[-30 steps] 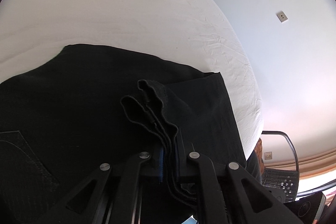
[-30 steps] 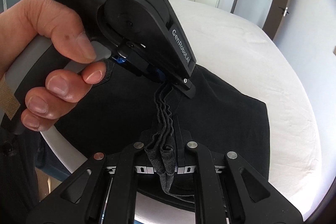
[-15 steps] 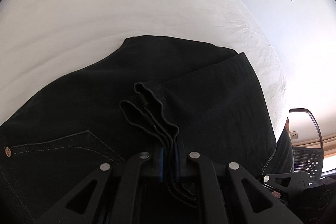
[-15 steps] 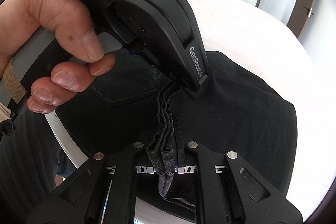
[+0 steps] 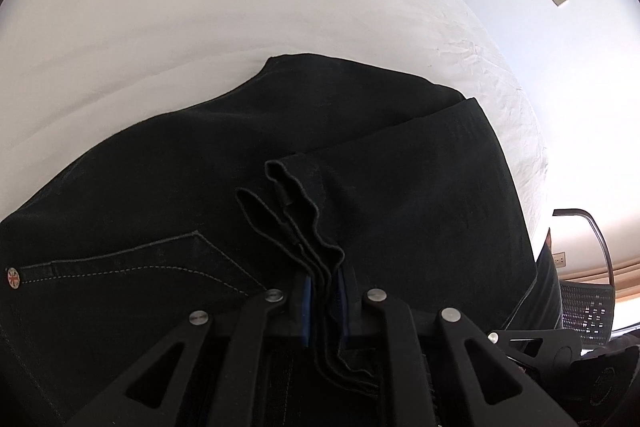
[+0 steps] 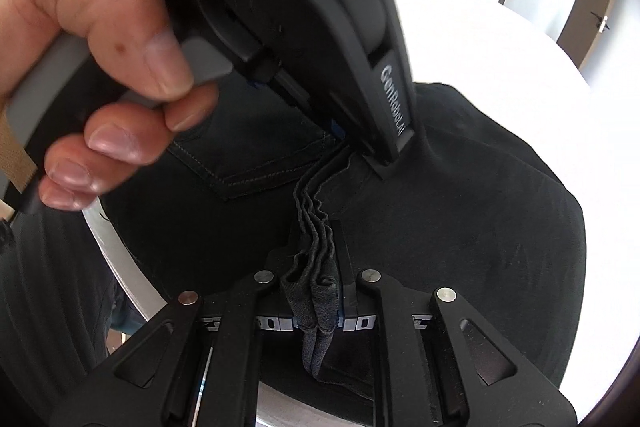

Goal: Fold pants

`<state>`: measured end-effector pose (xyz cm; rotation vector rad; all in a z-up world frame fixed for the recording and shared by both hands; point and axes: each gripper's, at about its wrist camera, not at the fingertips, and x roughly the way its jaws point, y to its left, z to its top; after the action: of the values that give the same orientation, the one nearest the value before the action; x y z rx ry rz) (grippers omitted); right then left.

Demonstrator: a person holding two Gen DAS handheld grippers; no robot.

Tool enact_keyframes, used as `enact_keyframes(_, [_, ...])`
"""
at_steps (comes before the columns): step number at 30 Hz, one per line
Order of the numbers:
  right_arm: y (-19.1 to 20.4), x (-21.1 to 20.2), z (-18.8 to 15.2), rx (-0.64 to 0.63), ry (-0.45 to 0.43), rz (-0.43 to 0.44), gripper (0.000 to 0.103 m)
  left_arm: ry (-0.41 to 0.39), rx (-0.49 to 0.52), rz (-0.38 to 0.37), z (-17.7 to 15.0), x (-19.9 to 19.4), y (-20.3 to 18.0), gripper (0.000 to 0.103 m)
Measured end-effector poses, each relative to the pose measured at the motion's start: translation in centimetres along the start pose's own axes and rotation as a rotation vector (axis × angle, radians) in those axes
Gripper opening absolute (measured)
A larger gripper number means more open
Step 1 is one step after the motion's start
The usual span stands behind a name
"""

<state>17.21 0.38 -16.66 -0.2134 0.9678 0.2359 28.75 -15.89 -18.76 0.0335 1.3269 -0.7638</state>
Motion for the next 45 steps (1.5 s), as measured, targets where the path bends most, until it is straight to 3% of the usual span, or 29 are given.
enact_keyframes(5, [-1.7, 0.8, 0.5, 0.052, -0.007, 0.045, 0.016, -0.046, -0.01, 0.057, -0.8, -1.6, 0.9, 0.035])
enact_keyframes(8, [-2.3, 0.3, 0.1, 0.042, -0.012, 0.071, 0.025, -0.067, -0.013, 0.119, -1.2, -3.0, 1.5, 0.041])
enact_keyframes(9, [-2.5, -0.1, -0.2, 0.035, -0.013, 0.081, 0.037, -0.083, -0.008, 0.159, -1.2, -3.6, 1.4, 0.046])
enact_keyframes(10, [-2.7, -0.3, -0.5, 0.034, -0.013, 0.097, 0.06, -0.099, -0.006, 0.192, -1.2, -4.0, 1.4, 0.049])
enact_keyframes(11, [-2.9, -0.7, -0.9, 0.045, -0.017, 0.119, 0.066, -0.119, -0.004, 0.234, -1.1, -4.5, 1.2, 0.054])
enact_keyframes(13, [-3.9, -2.4, -1.5, 0.087, -0.043, 0.199, 0.066, -0.166, -0.001, 0.277, -0.9, -5.6, 0.7, 0.054])
enact_keyframes(17, [-7.9, -5.5, -3.0, 0.224, -0.103, 0.35, 0.065, -0.234, 0.048, 0.252, -0.9, -6.0, -2.5, 0.054])
enact_keyframes(18, [-9.8, -6.3, -3.8, 0.296, -0.103, 0.385, 0.058, -0.23, 0.073, 0.25, -0.9, -5.5, -3.5, 0.054])
enact_keyframes(19, [-12.1, -6.3, -4.4, 0.372, -0.1, 0.425, 0.044, -0.217, 0.099, 0.243, -1.0, -4.5, -4.6, 0.054])
enact_keyframes(21, [-17.5, -5.8, -5.8, 0.516, -0.103, 0.461, 0.034, -0.182, 0.122, 0.208, -1.3, -2.4, -6.2, 0.054])
enact_keyframes(23, [-22.4, -5.1, -7.0, 0.649, -0.122, 0.493, 0.034, -0.134, 0.113, 0.178, -1.7, 0.0, -7.0, 0.054])
enact_keyframes(25, [-26.4, -4.2, -7.7, 0.758, -0.122, 0.55, 0.034, -0.112, 0.101, 0.2, -2.7, 1.8, -7.1, 0.053])
enact_keyframes(26, [-28.2, -3.5, -7.9, 0.783, -0.117, 0.588, 0.034, -0.142, 0.118, 0.223, -3.3, 1.9, -7.4, 0.053])
enact_keyframes(31, [-33.4, 1.5, -5.8, 0.845, -0.087, 0.694, 0.034, -0.14, 0.123, 0.263, -5.2, 1.3, -8.0, 0.053])
enact_keyframes(36, [-36.1, 8.9, -6.0, 0.962, 0.025, 0.78, 0.033, -0.15, 0.138, 0.252, -6.9, 1.0, -7.6, 0.053])
enact_keyframes(38, [-35.0, 10.5, -6.4, 0.936, 0.042, 0.814, 0.033, -0.154, 0.137, 0.235, -6.9, 0.9, -7.3, 0.053])
enact_keyframes(45, [-29.7, 6.4, -11.8, 0.847, 0.091, 0.932, 0.035, -0.152, 0.176, 0.178, -7.0, 0.3, -5.3, 0.053])
